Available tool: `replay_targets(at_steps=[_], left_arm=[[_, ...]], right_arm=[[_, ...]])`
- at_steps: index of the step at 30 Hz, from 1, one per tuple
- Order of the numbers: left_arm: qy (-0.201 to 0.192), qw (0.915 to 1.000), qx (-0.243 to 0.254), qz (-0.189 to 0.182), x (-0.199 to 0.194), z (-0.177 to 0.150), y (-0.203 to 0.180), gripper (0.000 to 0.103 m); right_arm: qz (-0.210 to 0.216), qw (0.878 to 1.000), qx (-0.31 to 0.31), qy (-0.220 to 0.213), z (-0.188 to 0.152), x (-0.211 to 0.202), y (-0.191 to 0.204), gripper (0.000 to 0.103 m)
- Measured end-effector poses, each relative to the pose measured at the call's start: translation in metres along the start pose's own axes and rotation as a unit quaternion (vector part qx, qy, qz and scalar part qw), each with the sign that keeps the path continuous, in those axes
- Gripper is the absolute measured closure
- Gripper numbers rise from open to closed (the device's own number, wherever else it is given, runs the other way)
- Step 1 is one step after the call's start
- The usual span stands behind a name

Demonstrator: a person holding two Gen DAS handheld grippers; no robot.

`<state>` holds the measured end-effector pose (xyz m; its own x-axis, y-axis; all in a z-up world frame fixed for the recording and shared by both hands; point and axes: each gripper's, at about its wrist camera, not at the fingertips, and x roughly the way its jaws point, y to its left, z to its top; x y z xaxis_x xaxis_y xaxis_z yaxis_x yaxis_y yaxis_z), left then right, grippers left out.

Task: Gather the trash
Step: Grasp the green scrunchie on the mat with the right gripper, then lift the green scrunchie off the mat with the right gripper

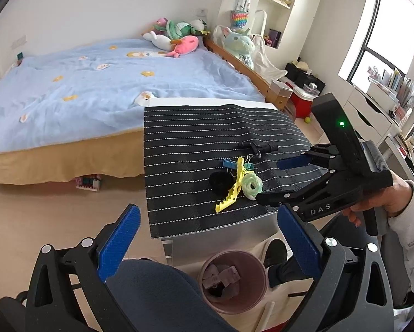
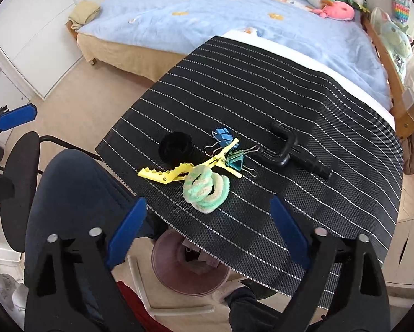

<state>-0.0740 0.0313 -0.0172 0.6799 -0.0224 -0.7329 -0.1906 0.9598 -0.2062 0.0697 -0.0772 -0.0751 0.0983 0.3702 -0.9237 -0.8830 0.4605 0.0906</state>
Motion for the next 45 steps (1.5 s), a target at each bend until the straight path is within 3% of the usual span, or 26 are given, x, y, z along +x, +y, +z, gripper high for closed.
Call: replay_targets(at_steps=[6,21,45], left_arm=[[0.002,1.0,-0.002,0.001,0.001,0.0,0.003,0.008],[0.004,1.0,-0.005,0.002,0.001,-0.001,0.005,0.008],[0.02,0.9995,0.021,-0.012,0.028,0.03,-0.015,0.008]], right_arm=[[0.002,1.0,-0.005,0.018,0.002,0.018,0.0,0.04],[0.003,1.0,-0.016,0.02,0.003,0.024,0.002,0.072],[0.005,0.993,0.087,-0.074,-0.035,-0.052,-0.039,0.076]])
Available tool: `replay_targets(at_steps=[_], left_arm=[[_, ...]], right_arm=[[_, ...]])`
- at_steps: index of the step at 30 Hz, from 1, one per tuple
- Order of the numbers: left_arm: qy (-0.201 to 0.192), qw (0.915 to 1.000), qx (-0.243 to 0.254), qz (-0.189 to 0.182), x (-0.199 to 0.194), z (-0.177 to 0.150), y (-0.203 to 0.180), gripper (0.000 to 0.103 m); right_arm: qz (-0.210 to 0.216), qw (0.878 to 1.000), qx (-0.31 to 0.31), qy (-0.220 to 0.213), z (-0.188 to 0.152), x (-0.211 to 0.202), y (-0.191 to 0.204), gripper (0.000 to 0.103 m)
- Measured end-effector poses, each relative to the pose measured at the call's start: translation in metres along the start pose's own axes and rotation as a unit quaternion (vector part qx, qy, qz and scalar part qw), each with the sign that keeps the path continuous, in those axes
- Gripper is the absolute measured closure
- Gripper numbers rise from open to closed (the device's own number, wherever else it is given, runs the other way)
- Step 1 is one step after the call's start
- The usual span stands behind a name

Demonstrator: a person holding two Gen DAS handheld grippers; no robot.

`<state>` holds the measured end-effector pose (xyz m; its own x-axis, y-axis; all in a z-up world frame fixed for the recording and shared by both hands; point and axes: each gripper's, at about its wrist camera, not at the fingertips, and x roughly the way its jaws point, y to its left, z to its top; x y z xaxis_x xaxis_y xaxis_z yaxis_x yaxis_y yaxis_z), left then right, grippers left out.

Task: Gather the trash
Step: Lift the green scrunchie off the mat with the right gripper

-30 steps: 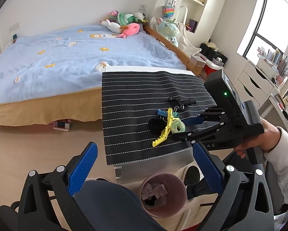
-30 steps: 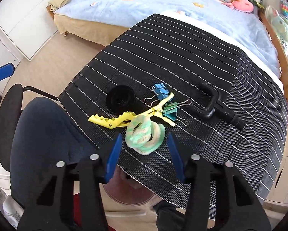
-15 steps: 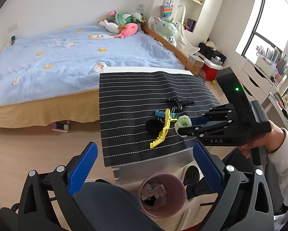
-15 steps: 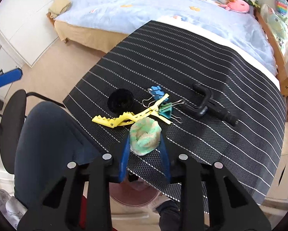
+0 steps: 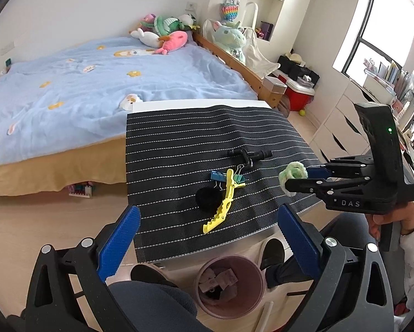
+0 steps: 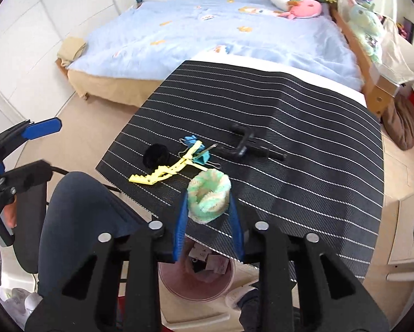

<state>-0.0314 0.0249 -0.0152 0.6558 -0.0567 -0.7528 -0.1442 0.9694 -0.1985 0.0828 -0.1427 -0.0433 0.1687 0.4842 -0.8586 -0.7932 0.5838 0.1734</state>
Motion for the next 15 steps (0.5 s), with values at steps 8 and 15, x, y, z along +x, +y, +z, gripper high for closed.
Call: replay_targets(at_steps=[8,15], left_arm=[[0.023,0.9997,-0.009,0.0,0.024,0.022,0.0,0.008],[0.089,0.9952,-0.038,0.011,0.063,0.035,0.005,0.008]], right_arm=[[-0.007,1.0,0.024,-0.017,-0.008,-0.014,-0.016,0.077],[-0.009,0.999,0.037,-0.028,-0.013,-0.023,-0.024,0.077]])
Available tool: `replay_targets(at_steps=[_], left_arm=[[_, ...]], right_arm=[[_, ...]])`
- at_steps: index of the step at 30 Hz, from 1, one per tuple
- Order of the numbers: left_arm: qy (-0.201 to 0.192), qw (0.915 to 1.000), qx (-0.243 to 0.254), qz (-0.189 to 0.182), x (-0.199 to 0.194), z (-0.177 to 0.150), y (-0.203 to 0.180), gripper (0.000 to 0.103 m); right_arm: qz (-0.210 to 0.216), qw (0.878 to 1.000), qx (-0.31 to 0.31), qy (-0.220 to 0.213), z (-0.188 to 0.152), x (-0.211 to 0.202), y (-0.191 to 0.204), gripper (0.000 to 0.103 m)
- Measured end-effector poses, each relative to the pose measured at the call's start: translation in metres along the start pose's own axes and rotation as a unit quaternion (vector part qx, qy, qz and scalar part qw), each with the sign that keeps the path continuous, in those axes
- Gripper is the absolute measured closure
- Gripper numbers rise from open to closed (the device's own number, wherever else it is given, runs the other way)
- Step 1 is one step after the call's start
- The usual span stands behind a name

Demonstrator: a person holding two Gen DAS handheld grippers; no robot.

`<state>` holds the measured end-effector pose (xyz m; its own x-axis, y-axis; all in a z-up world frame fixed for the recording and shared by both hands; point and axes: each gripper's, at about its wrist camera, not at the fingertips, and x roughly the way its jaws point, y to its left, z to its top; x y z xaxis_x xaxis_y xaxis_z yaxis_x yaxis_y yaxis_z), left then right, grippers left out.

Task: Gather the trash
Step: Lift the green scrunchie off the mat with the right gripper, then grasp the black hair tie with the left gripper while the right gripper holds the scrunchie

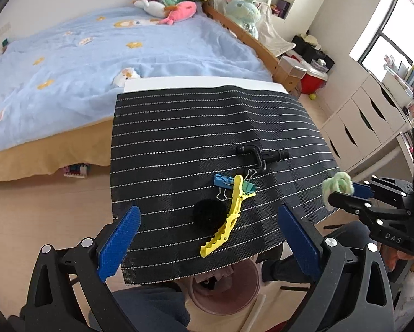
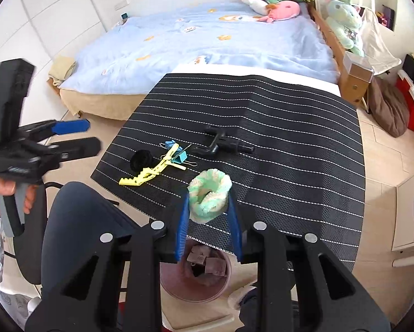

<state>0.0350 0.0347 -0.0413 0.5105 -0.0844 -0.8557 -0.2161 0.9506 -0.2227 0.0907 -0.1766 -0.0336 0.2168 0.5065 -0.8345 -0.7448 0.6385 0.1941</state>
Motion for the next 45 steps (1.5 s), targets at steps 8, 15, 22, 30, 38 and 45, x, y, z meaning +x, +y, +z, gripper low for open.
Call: replay_targets(at_steps=[8,15,22,30,38,45], left_arm=[[0.054,0.9972,-0.051,0.009,0.034,0.006,0.013,0.008],[0.084,0.994,-0.07,0.003,0.053,0.008,0.015,0.016],[0.108,0.9905,-0.085,-0.006,0.063,0.005,0.016,0.032],[0.121,0.9887,-0.089,-0.01,0.071,0.004,0.013,0.046],[0.119,0.989,-0.087,-0.012,0.072,0.004,0.014,0.068],[0.091,0.9929,-0.075,-0.016,0.066,0.002,0.015,0.073]], right_arm=[[-0.003,1.0,0.011,-0.005,-0.004,-0.007,-0.008,0.077],[-0.003,1.0,0.016,-0.008,-0.006,-0.009,-0.012,0.077],[0.0,1.0,0.019,-0.007,-0.008,-0.007,-0.016,0.077],[0.002,1.0,0.02,-0.006,-0.009,-0.005,-0.017,0.077],[0.002,1.0,0.019,-0.006,-0.009,-0.005,-0.017,0.077],[0.001,1.0,0.017,-0.009,-0.009,-0.003,-0.015,0.077]])
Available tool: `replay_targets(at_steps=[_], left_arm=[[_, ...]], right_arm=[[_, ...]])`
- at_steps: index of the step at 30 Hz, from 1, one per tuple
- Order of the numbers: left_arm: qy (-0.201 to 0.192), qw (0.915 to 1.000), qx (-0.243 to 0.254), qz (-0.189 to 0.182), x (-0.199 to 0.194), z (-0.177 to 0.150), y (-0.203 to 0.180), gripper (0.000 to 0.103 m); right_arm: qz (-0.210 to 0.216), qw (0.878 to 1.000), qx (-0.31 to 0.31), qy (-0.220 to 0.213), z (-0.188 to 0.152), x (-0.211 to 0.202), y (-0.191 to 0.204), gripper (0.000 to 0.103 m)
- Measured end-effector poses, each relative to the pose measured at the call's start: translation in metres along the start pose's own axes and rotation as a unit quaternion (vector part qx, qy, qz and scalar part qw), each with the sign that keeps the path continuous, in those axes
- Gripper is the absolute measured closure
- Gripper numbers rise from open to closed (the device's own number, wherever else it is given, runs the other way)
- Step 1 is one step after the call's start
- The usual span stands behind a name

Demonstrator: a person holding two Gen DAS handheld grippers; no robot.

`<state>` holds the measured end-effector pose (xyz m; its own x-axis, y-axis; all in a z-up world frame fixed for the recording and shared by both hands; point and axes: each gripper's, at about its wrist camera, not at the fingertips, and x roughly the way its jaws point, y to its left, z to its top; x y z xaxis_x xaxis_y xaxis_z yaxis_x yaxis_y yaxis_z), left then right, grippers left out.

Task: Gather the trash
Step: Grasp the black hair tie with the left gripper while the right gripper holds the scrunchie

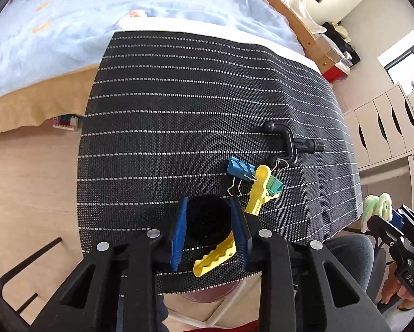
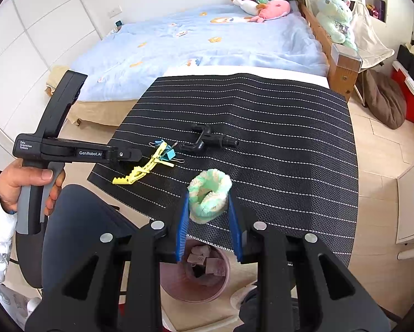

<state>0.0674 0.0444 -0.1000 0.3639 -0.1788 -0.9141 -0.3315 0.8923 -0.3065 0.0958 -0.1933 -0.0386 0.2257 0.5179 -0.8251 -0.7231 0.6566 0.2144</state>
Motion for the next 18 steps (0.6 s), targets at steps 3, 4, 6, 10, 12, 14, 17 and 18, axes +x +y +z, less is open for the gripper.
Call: replay_targets(at_steps=[3,4,6,10,12,14,17,18], left_arm=[[-0.019,0.9997,0.012,0.006,-0.007,-0.001,-0.001,0.073],[-0.024,0.9995,0.016,0.008,-0.009,-0.001,-0.001,0.073],[-0.036,0.999,0.024,0.011,-0.016,-0.002,-0.002,0.074],[-0.056,0.9973,0.045,0.016,-0.028,-0.006,-0.006,0.074],[-0.067,0.9959,0.058,0.019,-0.035,-0.009,-0.01,0.074],[-0.078,0.9943,0.071,0.017,-0.043,-0.014,-0.014,0.074],[-0.095,0.9914,0.088,0.016,-0.054,-0.02,-0.02,0.074],[-0.1,0.9906,0.092,0.014,-0.057,-0.023,-0.022,0.074]], right_arm=[[-0.001,1.0,-0.003,-0.002,0.002,-0.001,0.003,0.077],[-0.001,1.0,-0.004,-0.003,0.002,-0.002,0.003,0.077],[-0.001,1.0,-0.006,-0.004,0.003,-0.004,0.005,0.077],[-0.001,1.0,-0.013,-0.008,0.005,-0.01,0.011,0.077],[-0.001,1.0,-0.019,-0.01,0.005,-0.015,0.014,0.077],[-0.002,1.0,-0.023,-0.013,0.005,-0.02,0.017,0.077],[-0.004,0.999,-0.031,-0.02,0.005,-0.029,0.023,0.077],[-0.004,0.999,-0.033,-0.022,0.005,-0.031,0.025,0.077]])
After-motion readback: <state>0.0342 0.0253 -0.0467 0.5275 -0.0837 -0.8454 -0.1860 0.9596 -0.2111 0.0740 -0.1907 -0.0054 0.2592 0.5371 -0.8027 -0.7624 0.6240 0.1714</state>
